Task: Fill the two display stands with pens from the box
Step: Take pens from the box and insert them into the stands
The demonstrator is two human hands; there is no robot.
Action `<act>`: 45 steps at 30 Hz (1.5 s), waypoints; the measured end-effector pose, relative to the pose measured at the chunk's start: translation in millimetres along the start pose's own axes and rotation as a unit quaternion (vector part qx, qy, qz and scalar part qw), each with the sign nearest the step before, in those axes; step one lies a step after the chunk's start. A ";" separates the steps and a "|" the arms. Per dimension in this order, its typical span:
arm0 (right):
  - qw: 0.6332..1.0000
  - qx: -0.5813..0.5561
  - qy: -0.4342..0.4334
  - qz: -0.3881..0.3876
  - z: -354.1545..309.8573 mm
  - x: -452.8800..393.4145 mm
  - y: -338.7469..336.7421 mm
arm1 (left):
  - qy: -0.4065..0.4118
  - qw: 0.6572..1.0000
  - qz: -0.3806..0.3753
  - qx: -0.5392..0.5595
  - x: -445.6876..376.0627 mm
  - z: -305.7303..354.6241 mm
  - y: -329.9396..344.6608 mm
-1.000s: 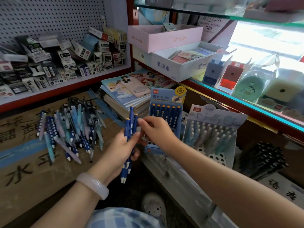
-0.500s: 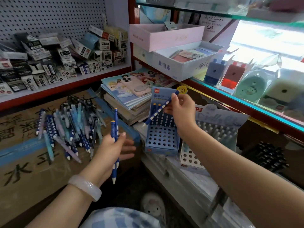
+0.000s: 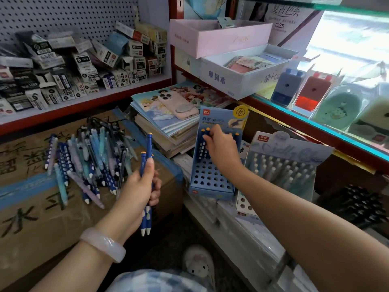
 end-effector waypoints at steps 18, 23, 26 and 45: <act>0.988 0.089 0.075 -0.101 9.1 2.6 25.4 | 0.034 0.995 -0.043 -0.080 5.4 5.8 4.5; 0.935 -0.232 0.068 -0.259 -21.5 49.1 20.3 | 0.052 0.988 -0.057 -0.133 8.1 13.2 10.0; 0.869 -0.346 0.092 -0.343 -36.8 70.6 22.7 | 0.058 0.987 -0.065 -0.137 11.3 16.6 19.0; 0.993 -0.087 0.080 -0.014 22.7 4.1 -20.5 | 0.033 0.992 -0.077 -0.098 12.9 10.4 9.5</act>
Point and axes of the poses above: each hand's wrist, its own x-axis away from the middle knuckle, its own y-axis out of the palm, z = x × y, the point moved 6 cm from there along -x, towards the middle knuckle, and after that the axes turned 15 degrees about y, right-handed, at the moved point
